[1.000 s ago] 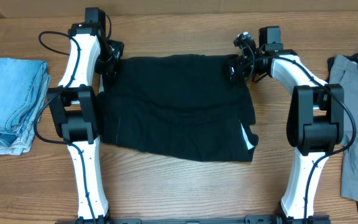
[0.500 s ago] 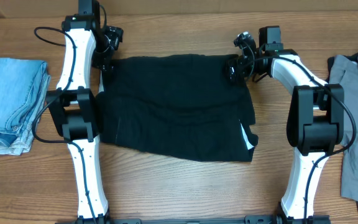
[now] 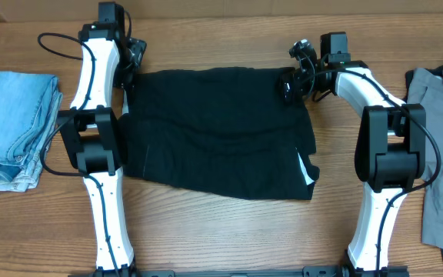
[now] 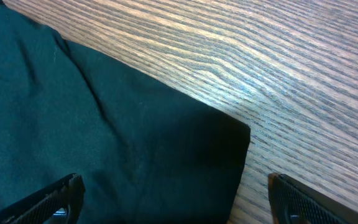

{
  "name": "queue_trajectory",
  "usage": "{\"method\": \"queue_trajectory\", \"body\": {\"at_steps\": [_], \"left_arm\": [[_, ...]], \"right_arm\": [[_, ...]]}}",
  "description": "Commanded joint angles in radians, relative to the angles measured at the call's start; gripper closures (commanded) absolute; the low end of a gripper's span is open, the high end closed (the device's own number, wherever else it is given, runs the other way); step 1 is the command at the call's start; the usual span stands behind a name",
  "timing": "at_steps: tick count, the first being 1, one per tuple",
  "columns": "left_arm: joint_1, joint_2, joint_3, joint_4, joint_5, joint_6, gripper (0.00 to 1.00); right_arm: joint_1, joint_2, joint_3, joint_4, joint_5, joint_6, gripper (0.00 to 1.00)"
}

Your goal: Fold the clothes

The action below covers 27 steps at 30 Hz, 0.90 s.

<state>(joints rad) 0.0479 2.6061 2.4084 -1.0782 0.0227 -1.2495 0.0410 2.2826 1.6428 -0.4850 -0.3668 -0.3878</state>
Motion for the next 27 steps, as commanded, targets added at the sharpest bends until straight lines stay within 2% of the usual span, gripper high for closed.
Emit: {"method": "queue_trajectory", "body": {"at_steps": [1,2,5,10,12,16,19,25,27], "left_arm": [[0.004,0.026,-0.072,0.022,-0.021,0.015,0.15],[0.004,0.026,-0.092,0.031,-0.016,0.015,0.19],[0.005,0.026,-0.102,0.040,0.028,0.015,0.55],[0.006,0.026,-0.102,0.040,0.059,0.016,0.80],[0.006,0.026,-0.102,0.041,0.083,0.016,0.96],[0.006,0.026,-0.102,0.038,0.109,0.034,0.96],[0.006,0.026,-0.102,0.039,0.109,0.061,0.93],[0.006,0.026,-0.102,0.039,0.109,0.076,0.90],[0.006,0.026,-0.102,0.040,0.109,0.086,0.90]], "right_arm": [[-0.003,0.017,-0.003,-0.019,0.014,0.015,0.00],[-0.003,0.017,-0.003,-0.019,0.014,0.016,0.00],[-0.003,0.017,-0.003,-0.019,0.014,0.019,0.00],[-0.003,0.017,-0.003,-0.019,0.013,0.019,0.00],[-0.003,0.017,-0.003,-0.019,0.013,0.019,0.00],[-0.003,-0.024,0.040,0.006,0.013,0.025,0.00],[-0.003,-0.029,0.146,-0.080,0.013,0.026,0.00],[-0.003,0.031,0.144,-0.068,-0.028,0.021,0.00],[-0.003,0.055,0.144,-0.047,-0.043,0.018,0.04]]}}
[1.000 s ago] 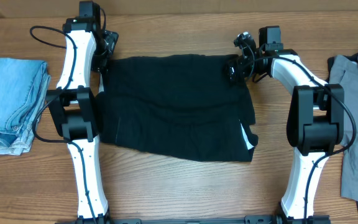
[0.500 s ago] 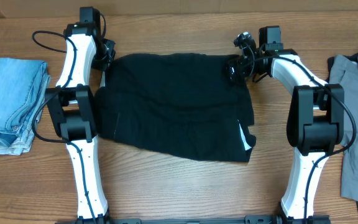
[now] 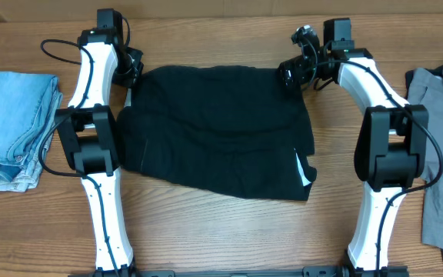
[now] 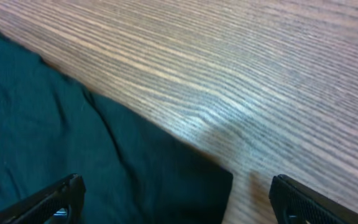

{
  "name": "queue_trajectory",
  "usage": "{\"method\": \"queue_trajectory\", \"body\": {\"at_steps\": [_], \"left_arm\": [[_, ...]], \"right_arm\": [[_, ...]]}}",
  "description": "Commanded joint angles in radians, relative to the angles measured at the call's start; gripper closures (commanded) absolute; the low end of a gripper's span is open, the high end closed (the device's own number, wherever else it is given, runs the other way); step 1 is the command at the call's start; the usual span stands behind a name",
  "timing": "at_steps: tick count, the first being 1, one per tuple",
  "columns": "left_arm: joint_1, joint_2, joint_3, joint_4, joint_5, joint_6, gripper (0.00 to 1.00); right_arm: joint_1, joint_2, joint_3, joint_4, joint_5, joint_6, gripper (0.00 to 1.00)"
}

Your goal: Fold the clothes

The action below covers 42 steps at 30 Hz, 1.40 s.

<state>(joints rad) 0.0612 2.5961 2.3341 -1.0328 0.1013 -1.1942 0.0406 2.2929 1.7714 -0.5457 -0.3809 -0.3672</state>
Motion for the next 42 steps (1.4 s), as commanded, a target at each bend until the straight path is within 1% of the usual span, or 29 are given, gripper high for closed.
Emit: {"method": "queue_trajectory", "body": {"at_steps": [1,2,5,6,7,8,9,10,11,15,20,21,22,24,26,29,33,35,38,42], "left_arm": [[-0.007,0.036,-0.027,-0.006,0.030,0.037,0.90],[-0.007,0.036,-0.027,-0.006,0.030,0.039,0.90],[-0.007,0.036,-0.027,-0.006,0.030,0.047,0.91],[-0.007,0.035,-0.027,-0.006,0.031,0.048,0.91],[-0.007,0.035,-0.027,-0.006,0.031,0.050,0.91],[-0.008,0.035,-0.027,-0.006,0.031,0.051,0.92],[-0.008,0.035,-0.026,-0.006,0.035,0.059,0.93],[-0.008,0.035,-0.018,-0.006,0.058,0.082,0.96],[-0.008,0.034,-0.008,-0.006,0.063,0.102,0.96],[-0.008,0.019,0.089,-0.050,0.072,0.230,0.96],[-0.009,0.016,0.241,-0.166,0.072,0.370,0.96],[-0.009,0.013,0.259,-0.187,0.072,0.392,0.96],[-0.009,0.008,0.271,-0.211,0.076,0.445,0.96],[-0.009,0.003,0.272,-0.242,0.088,0.503,0.96],[-0.009,-0.010,0.274,-0.274,0.130,0.579,0.96],[-0.009,-0.049,0.274,-0.297,0.136,0.626,0.96],[-0.008,-0.118,0.274,-0.346,0.132,0.692,0.96],[-0.009,-0.152,0.274,-0.372,0.116,0.710,0.96],[-0.009,-0.194,0.274,-0.411,0.053,0.735,0.96],[-0.008,-0.207,0.274,-0.485,0.045,0.783,0.96]], "right_arm": [[-0.002,0.054,0.016,0.018,-0.034,-0.002,0.08],[-0.002,0.060,0.016,0.018,-0.036,-0.003,0.12],[-0.002,0.096,0.016,0.018,-0.045,-0.003,0.13],[-0.002,0.101,0.016,0.020,-0.068,-0.006,0.24],[-0.002,0.101,0.016,0.021,-0.083,-0.006,0.40],[-0.002,0.101,0.016,0.021,-0.101,-0.006,0.60],[-0.002,0.101,0.016,0.019,-0.115,-0.006,0.72],[-0.002,0.099,0.016,0.016,-0.116,-0.005,0.91],[-0.002,0.095,0.019,0.016,-0.115,-0.005,0.96],[-0.002,0.050,0.068,-0.001,-0.116,-0.002,0.96],[-0.002,-0.001,0.082,-0.040,-0.122,-0.003,0.96],[-0.002,-0.024,0.082,-0.049,-0.122,-0.005,0.96],[-0.001,-0.060,0.082,-0.075,-0.124,-0.006,0.96],[-0.002,-0.091,0.082,-0.122,-0.158,-0.054,0.96],[-0.002,-0.118,0.082,-0.192,-0.164,-0.067,0.96],[-0.002,-0.127,0.082,-0.267,-0.209,-0.111,0.96],[-0.002,-0.153,0.082,-0.352,-0.216,-0.140,0.96],[-0.002,-0.188,0.082,-0.396,-0.216,-0.139,0.96],[-0.002,-0.230,0.082,-0.435,-0.216,-0.140,0.96],[0.001,-0.305,0.082,-0.527,-0.217,-0.140,0.96]]}}
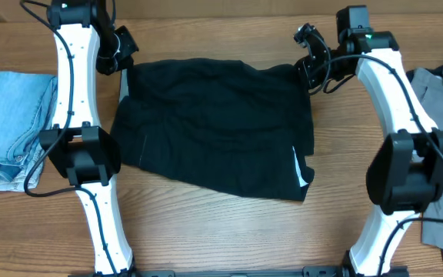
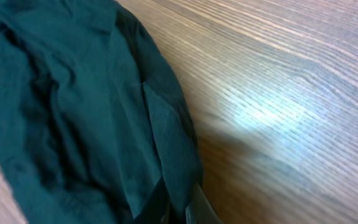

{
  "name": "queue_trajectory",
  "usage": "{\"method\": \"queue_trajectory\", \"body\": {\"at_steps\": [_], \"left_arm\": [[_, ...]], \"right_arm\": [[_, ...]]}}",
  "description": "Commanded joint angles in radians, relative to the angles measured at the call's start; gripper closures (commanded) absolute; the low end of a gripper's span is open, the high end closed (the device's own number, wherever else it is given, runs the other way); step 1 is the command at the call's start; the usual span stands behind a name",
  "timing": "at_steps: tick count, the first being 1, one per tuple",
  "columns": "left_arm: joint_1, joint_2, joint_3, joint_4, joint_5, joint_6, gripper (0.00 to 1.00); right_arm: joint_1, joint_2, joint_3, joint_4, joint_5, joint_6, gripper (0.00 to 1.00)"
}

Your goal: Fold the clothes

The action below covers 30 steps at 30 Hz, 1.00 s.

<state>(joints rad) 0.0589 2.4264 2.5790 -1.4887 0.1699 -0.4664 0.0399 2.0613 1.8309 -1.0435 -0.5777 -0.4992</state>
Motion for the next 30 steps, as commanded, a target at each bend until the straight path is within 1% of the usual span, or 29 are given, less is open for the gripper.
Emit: {"method": "queue_trajectory", "body": {"at_steps": [1,3,5,9,11,16,17,20,21,25,27,30], "left_arm": [[-0.006,-0.037,0.029,-0.042,-0.024,0.064,0.96],[-0.006,-0.037,0.029,-0.069,-0.025,0.071,0.96],[-0.006,-0.039,0.029,-0.100,-0.071,0.070,0.96],[-0.005,-0.049,0.029,-0.155,-0.139,0.070,0.96],[0.003,-0.064,0.029,-0.184,-0.146,0.070,0.96],[0.040,-0.121,0.029,-0.198,-0.154,0.070,0.96],[0.048,-0.124,0.029,-0.201,-0.154,0.077,0.96],[0.052,-0.125,0.029,-0.201,-0.151,0.086,0.96],[0.052,-0.125,0.029,-0.201,-0.151,0.086,0.96],[0.052,-0.125,0.026,-0.201,-0.126,0.134,0.96],[0.051,-0.125,0.026,-0.201,-0.107,0.151,0.96],[0.051,-0.125,0.006,-0.201,-0.087,0.206,0.96]], "right_arm": [[0.003,-0.081,0.023,-0.044,-0.020,-0.008,0.96],[0.006,-0.096,0.023,-0.094,-0.035,-0.031,0.96],[0.006,-0.101,0.023,-0.142,-0.074,-0.056,0.96],[0.006,-0.113,0.023,-0.219,-0.076,-0.056,0.96],[0.006,-0.119,0.023,-0.251,-0.076,-0.056,0.96],[0.039,-0.124,0.023,-0.314,-0.075,-0.047,0.96],[0.050,-0.124,0.023,-0.322,-0.071,-0.026,0.96],[0.074,-0.125,0.023,-0.329,-0.011,0.125,0.96],[0.074,-0.125,0.023,-0.341,-0.013,0.143,0.96],[0.100,-0.125,0.023,-0.405,-0.015,0.157,0.96],[0.123,-0.125,0.022,-0.410,-0.014,0.157,0.96],[0.127,-0.125,0.022,-0.411,-0.014,0.170,0.96]]}}
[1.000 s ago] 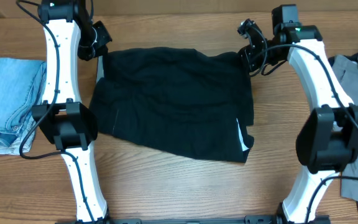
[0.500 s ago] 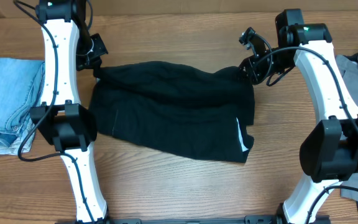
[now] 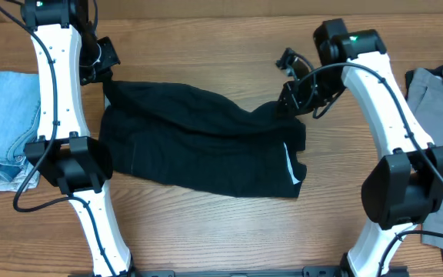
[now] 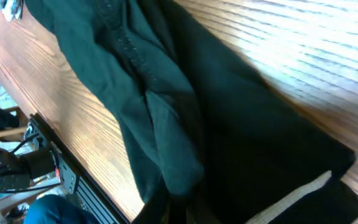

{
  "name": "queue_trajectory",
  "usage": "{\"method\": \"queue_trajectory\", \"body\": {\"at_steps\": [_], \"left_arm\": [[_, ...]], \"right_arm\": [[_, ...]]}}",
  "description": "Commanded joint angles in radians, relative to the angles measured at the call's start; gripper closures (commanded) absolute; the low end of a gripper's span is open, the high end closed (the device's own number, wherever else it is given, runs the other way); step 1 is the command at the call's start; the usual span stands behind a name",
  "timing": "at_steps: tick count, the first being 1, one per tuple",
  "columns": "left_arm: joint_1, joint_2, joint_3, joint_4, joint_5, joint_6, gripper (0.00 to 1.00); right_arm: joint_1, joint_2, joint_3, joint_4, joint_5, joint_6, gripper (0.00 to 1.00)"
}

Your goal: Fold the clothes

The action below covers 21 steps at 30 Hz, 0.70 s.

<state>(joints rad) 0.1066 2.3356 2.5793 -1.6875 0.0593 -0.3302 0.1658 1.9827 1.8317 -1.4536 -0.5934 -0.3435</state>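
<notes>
A black garment (image 3: pixel 198 146) with a white side stripe (image 3: pixel 289 165) lies across the middle of the table. Its far edge is raised and strung between my two grippers. My left gripper (image 3: pixel 102 75) is at the far left corner, apparently shut on it. My right gripper (image 3: pixel 289 98) is shut on the far right corner. In the right wrist view the black cloth (image 4: pixel 229 93) hangs bunched from the right gripper (image 4: pixel 180 210), above the wood. The fingertips themselves are buried in cloth.
A folded stack of blue jeans (image 3: pixel 6 127) lies at the table's left edge. A grey garment (image 3: pixel 441 138) lies at the right edge. Bare wooden table (image 3: pixel 206 231) shows in front of the black garment and behind it.
Both grippers have come nearer the front with the garment's far edge, the right one lower and further in. The far edge now sags over the rest of the cloth.
My right gripper first stood open over the far right corner of the flat garment, the left gripper at the far left corner. It was still open at the corner a moment later. Then it was shut on the corner, and now both corners are held up and brought forward.
</notes>
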Motion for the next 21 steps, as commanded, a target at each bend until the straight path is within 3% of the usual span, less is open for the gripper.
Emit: {"method": "queue_trajectory", "body": {"at_steps": [1,9,14,18,21], "left_arm": [[0.003,-0.040,-0.009,-0.002,0.025,0.077,0.96],[-0.004,-0.162,-0.214,-0.002,0.027,0.128,0.96],[-0.004,-0.204,-0.454,0.006,-0.124,0.003,0.96],[-0.004,-0.204,-0.651,0.095,-0.122,-0.016,0.96],[-0.001,-0.204,-0.733,0.121,-0.124,-0.043,0.96]], "right_arm": [[0.003,-0.046,0.021,-0.001,0.009,0.031,0.96],[0.005,-0.046,-0.003,-0.024,0.016,0.042,0.96],[0.027,-0.046,-0.129,0.003,0.016,0.087,0.96],[0.070,-0.046,-0.214,0.024,0.016,0.117,0.96],[0.099,-0.046,-0.324,0.089,0.087,0.219,0.96]]}}
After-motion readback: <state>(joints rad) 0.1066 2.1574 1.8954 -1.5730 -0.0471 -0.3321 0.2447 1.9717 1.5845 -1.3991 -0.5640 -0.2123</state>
